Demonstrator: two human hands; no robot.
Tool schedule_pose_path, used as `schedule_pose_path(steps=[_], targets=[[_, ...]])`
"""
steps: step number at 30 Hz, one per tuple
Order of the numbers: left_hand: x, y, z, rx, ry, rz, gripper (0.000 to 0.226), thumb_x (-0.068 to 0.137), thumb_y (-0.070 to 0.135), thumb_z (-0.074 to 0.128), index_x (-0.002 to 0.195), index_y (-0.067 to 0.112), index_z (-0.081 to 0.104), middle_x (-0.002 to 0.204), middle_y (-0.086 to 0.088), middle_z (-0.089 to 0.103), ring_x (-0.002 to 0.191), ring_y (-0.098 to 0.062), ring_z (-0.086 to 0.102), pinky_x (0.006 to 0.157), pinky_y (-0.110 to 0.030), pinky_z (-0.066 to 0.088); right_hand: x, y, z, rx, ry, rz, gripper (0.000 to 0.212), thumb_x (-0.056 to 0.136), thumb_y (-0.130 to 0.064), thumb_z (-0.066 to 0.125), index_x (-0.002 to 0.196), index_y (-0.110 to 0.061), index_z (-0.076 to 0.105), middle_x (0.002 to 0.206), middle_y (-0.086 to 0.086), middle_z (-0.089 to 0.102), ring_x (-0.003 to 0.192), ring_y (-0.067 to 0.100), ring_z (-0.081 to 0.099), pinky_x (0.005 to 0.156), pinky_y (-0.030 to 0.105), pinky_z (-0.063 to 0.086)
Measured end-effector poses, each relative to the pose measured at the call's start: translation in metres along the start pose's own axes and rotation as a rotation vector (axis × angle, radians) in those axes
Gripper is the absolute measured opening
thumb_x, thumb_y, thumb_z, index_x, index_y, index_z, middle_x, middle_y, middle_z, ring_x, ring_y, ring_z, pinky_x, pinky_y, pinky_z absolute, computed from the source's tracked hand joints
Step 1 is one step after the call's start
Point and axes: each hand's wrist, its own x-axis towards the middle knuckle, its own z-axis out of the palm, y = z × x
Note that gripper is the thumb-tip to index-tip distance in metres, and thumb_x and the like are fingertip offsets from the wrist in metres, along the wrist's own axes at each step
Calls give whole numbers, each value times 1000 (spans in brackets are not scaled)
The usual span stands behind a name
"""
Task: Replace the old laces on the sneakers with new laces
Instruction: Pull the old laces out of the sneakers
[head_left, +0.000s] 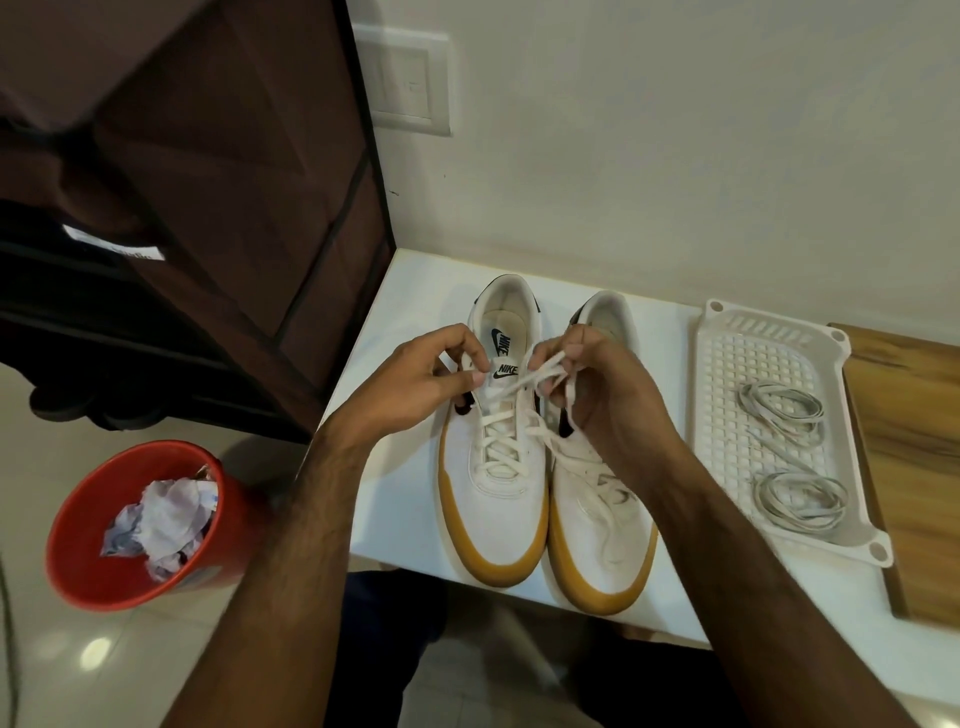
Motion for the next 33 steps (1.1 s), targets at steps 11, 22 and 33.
schedule_pose_path(steps=[11, 22, 33], targets=[[0, 0, 0, 11, -2, 1, 6, 96, 19, 67, 98, 24, 66, 104, 7, 64, 77, -21, 72, 87, -43, 58, -6, 2, -2, -1490, -71, -261, 16, 94, -36, 70, 109, -33, 75, 91, -11, 76, 75, 9, 69, 70, 28, 53], [0, 11, 18, 613, 93, 278, 17, 87, 49, 59, 94, 36, 68, 101, 8, 36, 97, -14, 41, 82, -37, 34, -22, -30, -27, -1083, -65, 120, 14, 99, -33, 61, 94, -22, 69, 70, -4, 71, 51, 6, 59, 49, 20, 44], [-9, 10, 35, 453, 74, 260, 14, 85, 19, 80, 87, 22, 67, 101, 8, 48, 87, -11, 54, 74, -24, 46, -21, 2, -1, -1273, 160, 100, 31, 100, -55, 50, 97, -26, 61, 71, -6, 73, 56, 11, 66, 59, 30, 53]])
